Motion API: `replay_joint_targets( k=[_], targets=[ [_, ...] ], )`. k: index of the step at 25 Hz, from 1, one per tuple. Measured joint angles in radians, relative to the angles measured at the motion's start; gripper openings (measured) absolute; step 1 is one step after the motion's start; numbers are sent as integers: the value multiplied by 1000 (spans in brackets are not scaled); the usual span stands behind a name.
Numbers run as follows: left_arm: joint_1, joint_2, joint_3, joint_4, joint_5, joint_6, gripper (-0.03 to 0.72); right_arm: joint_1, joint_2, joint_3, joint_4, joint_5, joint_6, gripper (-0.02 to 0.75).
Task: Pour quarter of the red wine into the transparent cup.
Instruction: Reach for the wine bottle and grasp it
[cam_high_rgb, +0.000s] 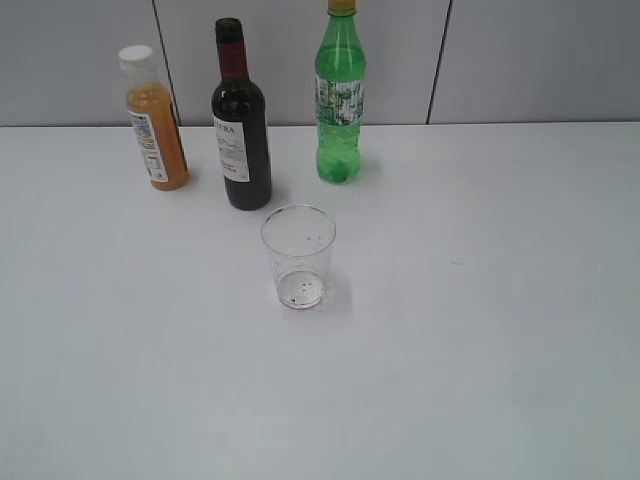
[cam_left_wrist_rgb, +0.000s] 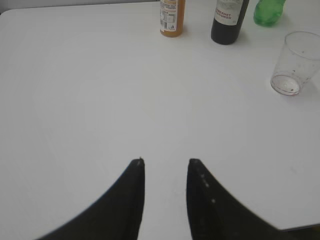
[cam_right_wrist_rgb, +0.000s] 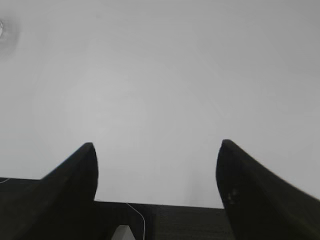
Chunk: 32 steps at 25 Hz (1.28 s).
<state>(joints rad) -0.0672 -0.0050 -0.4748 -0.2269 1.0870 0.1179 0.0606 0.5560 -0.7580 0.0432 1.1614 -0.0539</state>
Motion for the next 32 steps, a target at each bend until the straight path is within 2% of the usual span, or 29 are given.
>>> replay_joint_targets(
  k=[3,12,16,32],
  targets=[
    [0,0,0,0,0,0,230,0,-139,80,1,0,0,587],
    [0,0,0,0,0,0,230,0,-435,186,1,-11,4,586],
    [0,0,0,0,0,0,230,0,-532,223,1,-74,4,586],
    [0,0,0,0,0,0,230,0,-559,251,2,-119,4,585]
  ],
)
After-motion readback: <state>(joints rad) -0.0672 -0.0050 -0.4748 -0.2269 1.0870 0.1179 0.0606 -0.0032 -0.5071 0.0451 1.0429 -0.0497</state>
